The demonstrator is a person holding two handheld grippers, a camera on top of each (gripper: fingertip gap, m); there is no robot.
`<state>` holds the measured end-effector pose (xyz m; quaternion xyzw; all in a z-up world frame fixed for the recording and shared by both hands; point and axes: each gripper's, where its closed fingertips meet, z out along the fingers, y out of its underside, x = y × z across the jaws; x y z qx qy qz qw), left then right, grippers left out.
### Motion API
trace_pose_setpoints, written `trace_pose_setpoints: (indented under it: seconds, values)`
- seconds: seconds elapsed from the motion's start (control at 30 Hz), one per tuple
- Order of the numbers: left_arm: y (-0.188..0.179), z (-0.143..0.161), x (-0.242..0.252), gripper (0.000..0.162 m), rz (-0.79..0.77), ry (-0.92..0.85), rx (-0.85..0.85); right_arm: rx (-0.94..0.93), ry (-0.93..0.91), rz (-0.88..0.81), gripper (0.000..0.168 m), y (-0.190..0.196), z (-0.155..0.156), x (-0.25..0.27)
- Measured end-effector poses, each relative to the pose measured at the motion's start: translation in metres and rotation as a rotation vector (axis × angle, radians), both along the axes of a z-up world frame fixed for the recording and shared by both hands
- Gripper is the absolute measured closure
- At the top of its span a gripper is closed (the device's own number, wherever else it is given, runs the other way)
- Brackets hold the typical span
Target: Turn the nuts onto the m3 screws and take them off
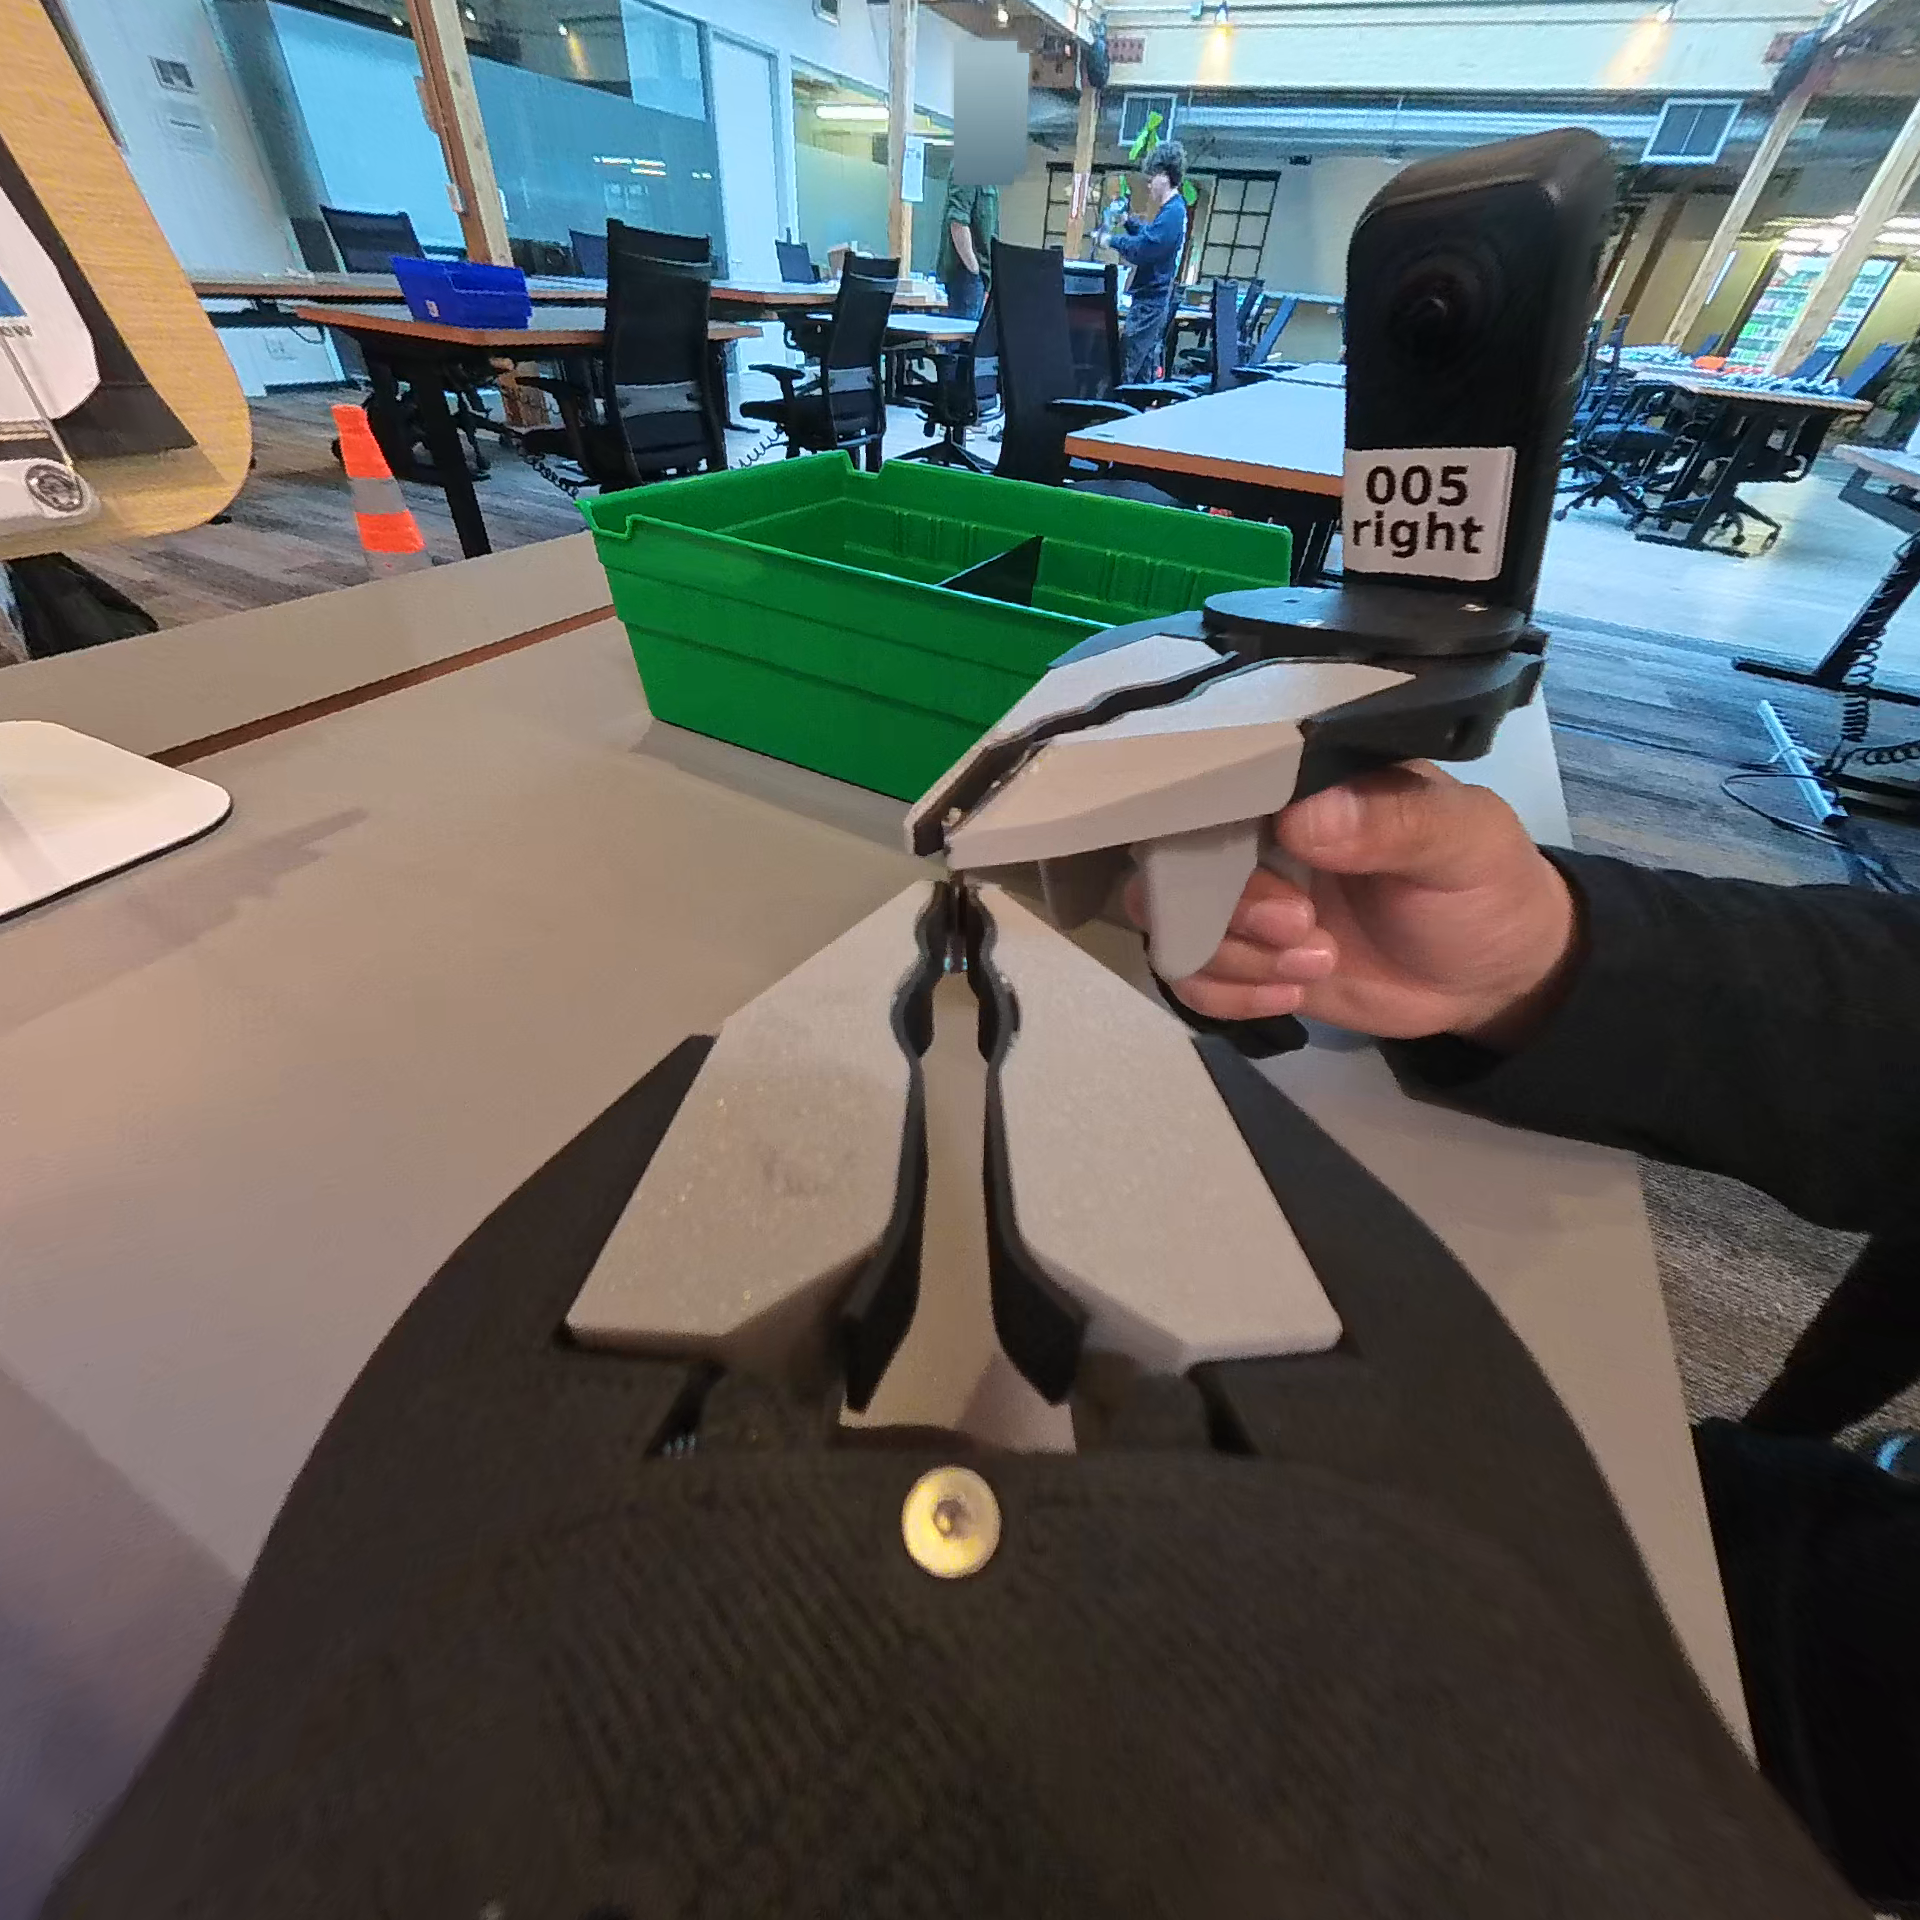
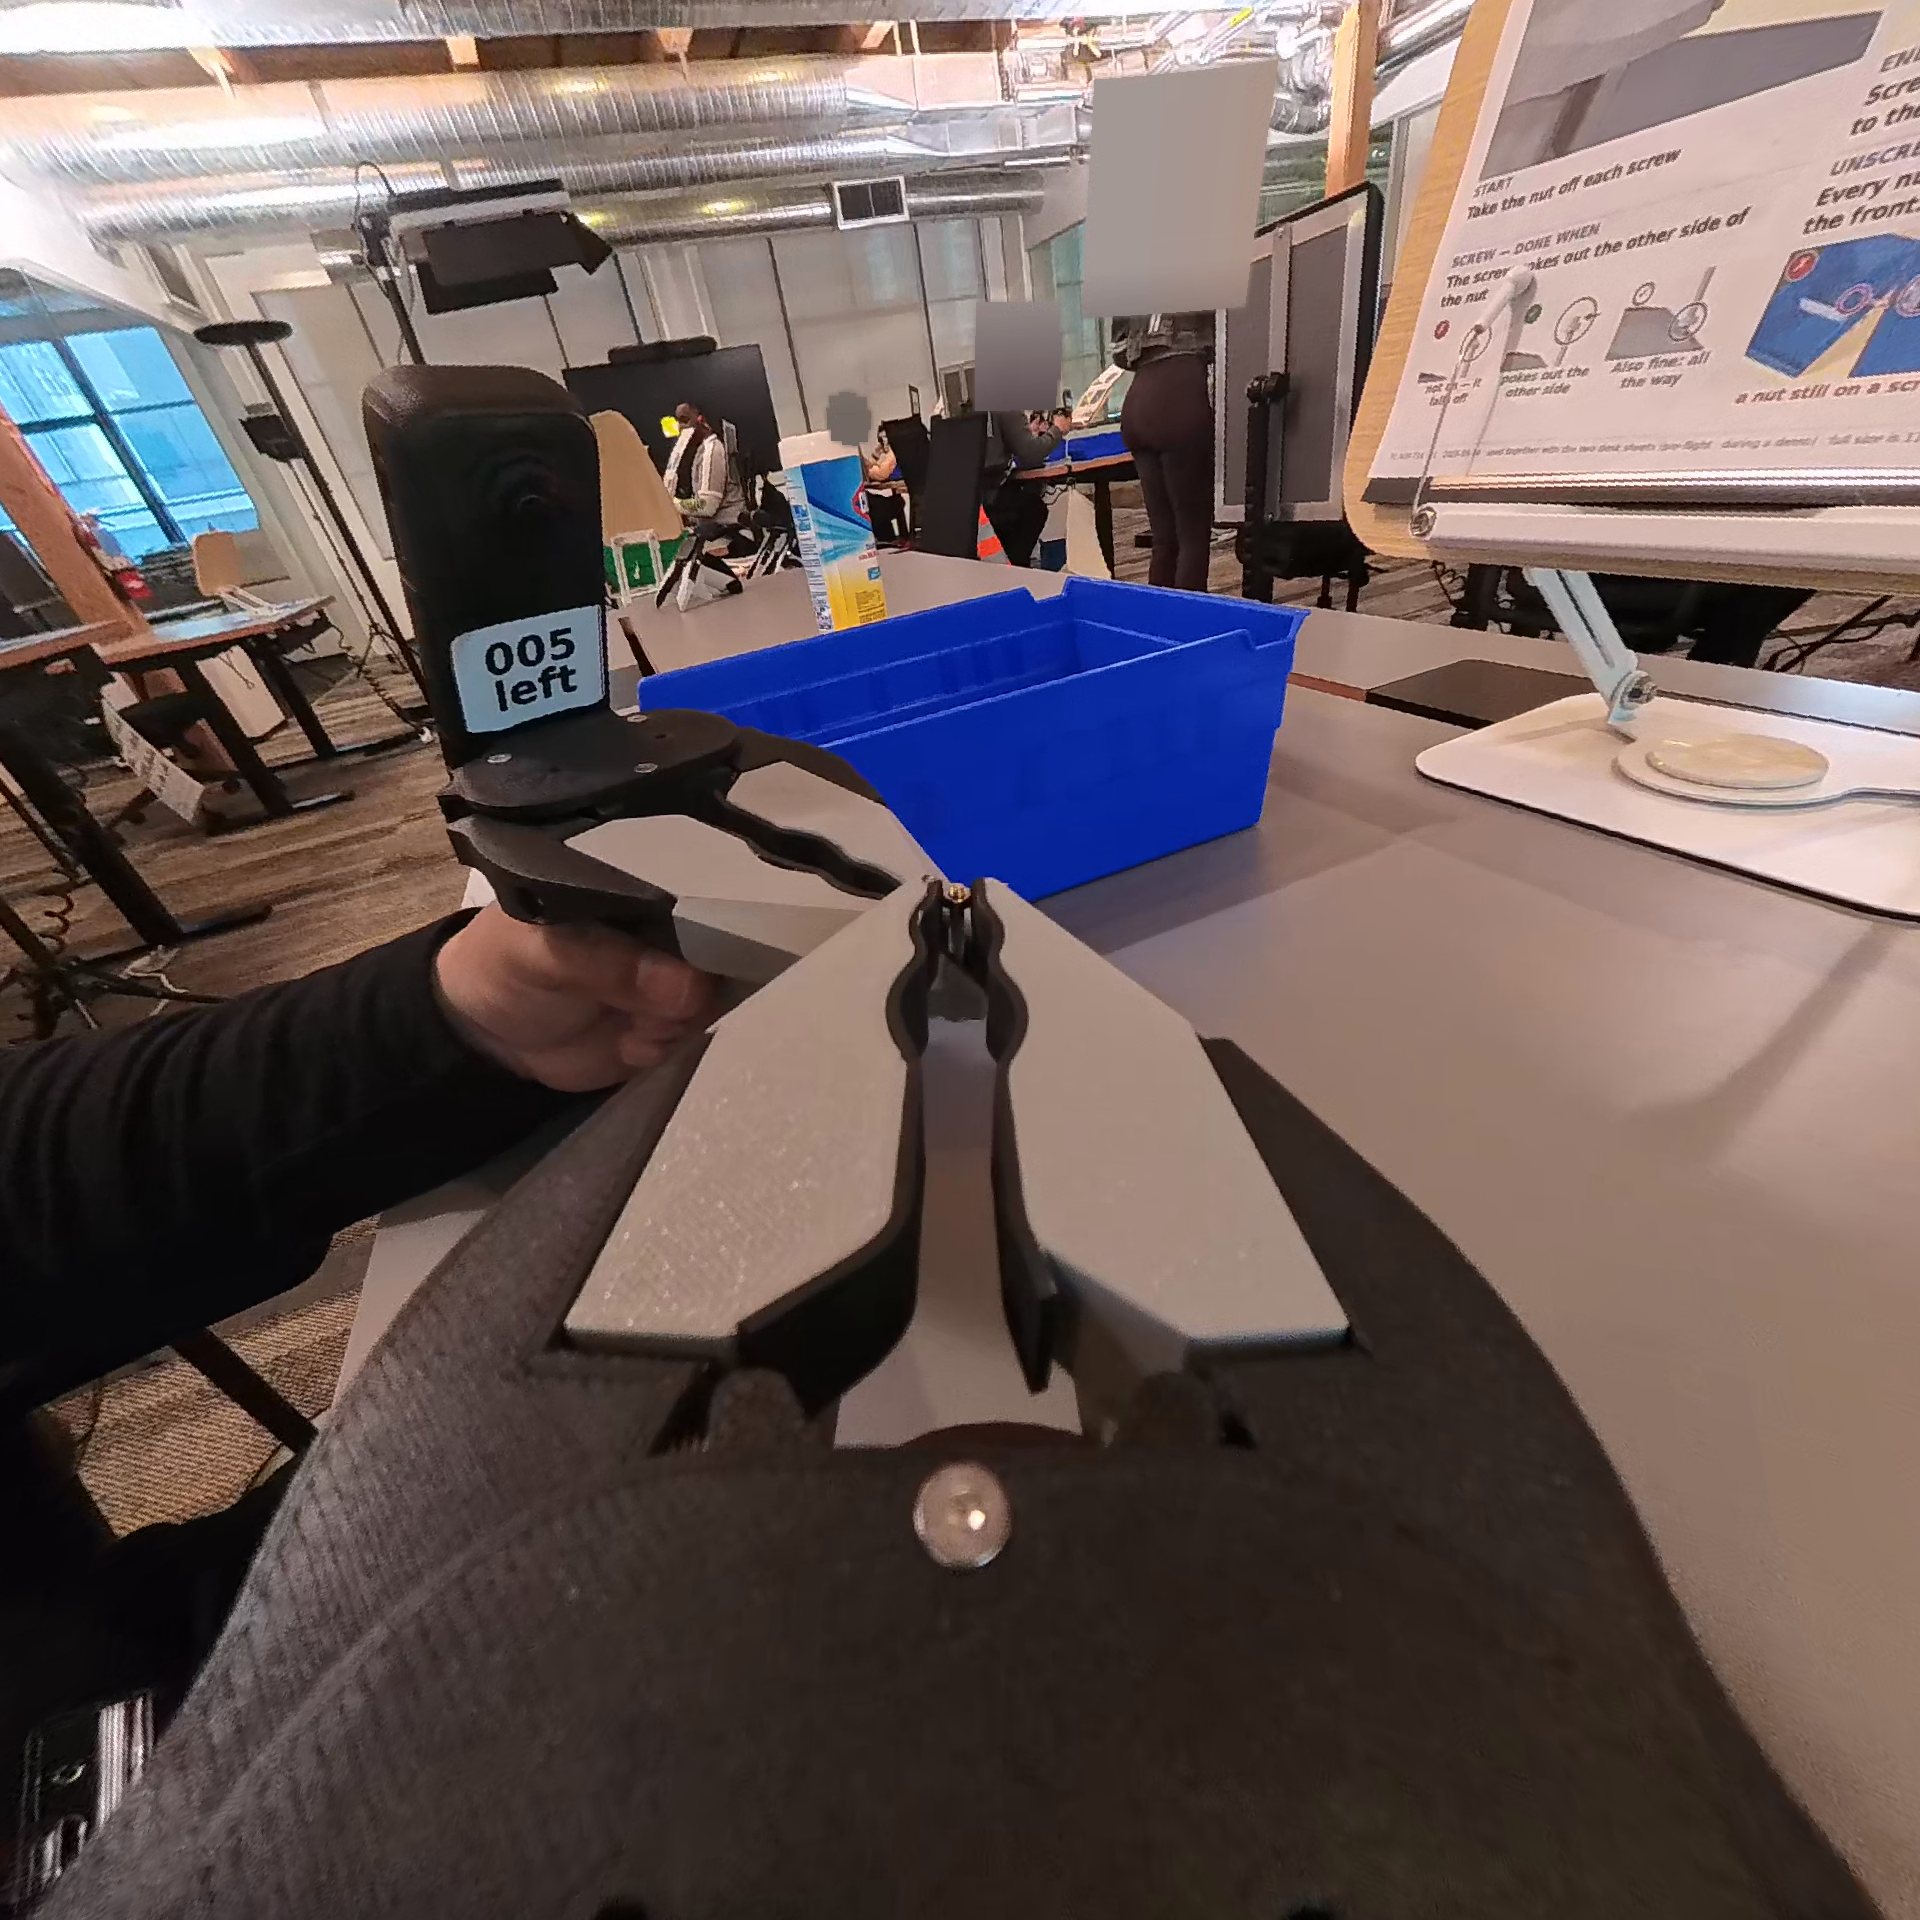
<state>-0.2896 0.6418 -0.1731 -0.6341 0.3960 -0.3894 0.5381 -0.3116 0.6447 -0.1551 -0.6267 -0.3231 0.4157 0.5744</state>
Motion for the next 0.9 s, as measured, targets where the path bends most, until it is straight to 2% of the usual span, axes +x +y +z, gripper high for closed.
trace_pose_setpoints:
  seconds: [0.2, 0.33, 0.6, 0.73, 0.9]
  values:
    - [0.002, -0.001, -0.001, 0.162, 0.011, 0.022, 0.016, -0.002, 0.005, -0.004, 0.166, 0.001, 0.000, 0.000]
    - [0.011, 0.001, -0.009, 0.162, 0.069, 0.007, 0.011, -0.005, 0.030, -0.041, 0.155, 0.006, 0.003, 0.006]
    - [0.010, 0.000, -0.008, 0.162, 0.066, 0.024, 0.015, 0.035, -0.001, 0.020, 0.155, -0.006, 0.003, -0.004]
    - [0.008, 0.002, -0.008, 0.162, 0.053, 0.014, 0.022, 0.027, 0.020, 0.018, 0.160, -0.005, 0.005, -0.002]
    - [0.007, 0.000, -0.006, 0.162, 0.051, 0.032, 0.030, 0.037, 0.025, -0.017, 0.157, -0.001, 0.007, 0.002]
